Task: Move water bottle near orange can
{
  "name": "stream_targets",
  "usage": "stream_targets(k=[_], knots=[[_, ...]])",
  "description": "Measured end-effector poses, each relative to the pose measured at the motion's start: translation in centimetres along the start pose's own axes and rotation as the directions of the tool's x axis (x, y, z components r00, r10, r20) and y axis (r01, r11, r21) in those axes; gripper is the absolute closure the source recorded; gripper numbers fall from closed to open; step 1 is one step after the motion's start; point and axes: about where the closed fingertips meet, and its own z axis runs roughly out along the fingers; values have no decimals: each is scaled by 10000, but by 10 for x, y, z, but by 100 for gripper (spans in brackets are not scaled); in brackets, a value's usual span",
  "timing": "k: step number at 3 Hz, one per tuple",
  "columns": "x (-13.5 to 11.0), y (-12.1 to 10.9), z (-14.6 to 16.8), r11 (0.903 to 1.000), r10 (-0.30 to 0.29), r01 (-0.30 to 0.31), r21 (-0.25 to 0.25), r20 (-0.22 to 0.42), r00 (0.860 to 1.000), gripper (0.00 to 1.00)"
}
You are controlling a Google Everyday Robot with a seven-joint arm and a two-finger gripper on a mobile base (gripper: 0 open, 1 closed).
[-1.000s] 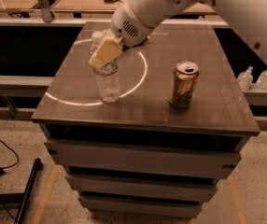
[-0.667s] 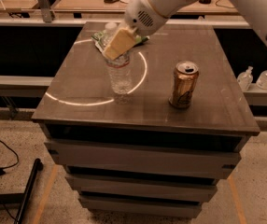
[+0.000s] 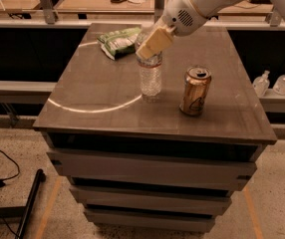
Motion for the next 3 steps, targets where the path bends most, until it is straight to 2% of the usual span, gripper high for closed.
stream_targets(k=[2, 3], knots=[[42, -10, -18, 9983, 588, -590, 40, 293, 9978, 38], [48, -12, -30, 9981, 572, -580, 227, 320, 9978, 15]])
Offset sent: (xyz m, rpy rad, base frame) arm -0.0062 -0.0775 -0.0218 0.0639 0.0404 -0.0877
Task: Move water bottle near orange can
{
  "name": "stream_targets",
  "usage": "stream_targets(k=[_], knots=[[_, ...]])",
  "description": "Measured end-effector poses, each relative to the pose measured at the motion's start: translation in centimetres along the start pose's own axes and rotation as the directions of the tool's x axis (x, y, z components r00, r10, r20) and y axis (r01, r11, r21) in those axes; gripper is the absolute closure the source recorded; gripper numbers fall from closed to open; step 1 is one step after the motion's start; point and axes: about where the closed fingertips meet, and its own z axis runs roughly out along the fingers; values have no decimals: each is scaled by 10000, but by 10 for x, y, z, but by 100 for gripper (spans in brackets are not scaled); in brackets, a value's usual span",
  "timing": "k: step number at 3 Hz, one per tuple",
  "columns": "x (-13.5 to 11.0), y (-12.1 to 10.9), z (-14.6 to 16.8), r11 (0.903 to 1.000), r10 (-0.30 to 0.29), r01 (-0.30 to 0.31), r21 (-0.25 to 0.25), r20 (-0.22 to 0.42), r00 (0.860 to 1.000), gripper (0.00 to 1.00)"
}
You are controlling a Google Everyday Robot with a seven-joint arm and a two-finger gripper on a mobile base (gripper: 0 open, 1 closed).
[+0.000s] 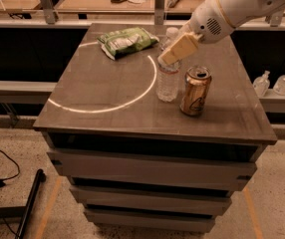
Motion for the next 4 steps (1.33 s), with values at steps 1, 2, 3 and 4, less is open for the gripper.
stream_targets(k=[1, 2, 3, 4], knots=[[2, -4, -14, 9998, -6, 7, 222, -17, 10000, 0], [8, -11, -35, 9988, 61, -59, 479, -45, 10000, 0], [20, -19, -61, 9968, 330, -328, 729, -14, 9995, 0], [40, -29, -101, 9935, 679, -742, 861, 736, 9950, 0]])
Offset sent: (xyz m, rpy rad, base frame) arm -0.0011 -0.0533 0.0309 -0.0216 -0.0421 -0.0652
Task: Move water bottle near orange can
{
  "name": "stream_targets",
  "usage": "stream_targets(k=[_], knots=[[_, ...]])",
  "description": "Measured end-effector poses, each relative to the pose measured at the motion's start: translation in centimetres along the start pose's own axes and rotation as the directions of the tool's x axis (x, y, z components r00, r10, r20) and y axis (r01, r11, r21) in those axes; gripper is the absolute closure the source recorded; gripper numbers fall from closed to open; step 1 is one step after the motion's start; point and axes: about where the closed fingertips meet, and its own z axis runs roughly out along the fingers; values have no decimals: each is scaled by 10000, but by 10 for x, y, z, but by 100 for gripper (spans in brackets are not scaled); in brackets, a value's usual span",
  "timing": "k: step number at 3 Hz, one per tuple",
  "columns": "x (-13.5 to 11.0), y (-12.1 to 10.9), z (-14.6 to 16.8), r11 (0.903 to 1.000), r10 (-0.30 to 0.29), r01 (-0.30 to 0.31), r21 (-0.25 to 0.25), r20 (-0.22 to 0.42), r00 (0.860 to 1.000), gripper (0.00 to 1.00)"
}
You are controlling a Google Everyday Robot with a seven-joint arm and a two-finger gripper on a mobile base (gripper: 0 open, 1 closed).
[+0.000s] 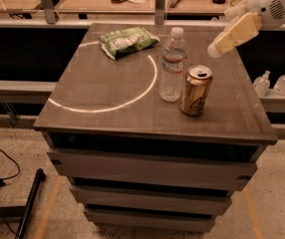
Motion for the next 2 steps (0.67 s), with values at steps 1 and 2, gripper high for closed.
stream_targets(k=[1, 2], knots=[[3, -4, -27, 10000, 12, -16, 61, 751, 9972, 0], [2, -5, -31, 10000, 15, -23, 82, 867, 9962, 0]])
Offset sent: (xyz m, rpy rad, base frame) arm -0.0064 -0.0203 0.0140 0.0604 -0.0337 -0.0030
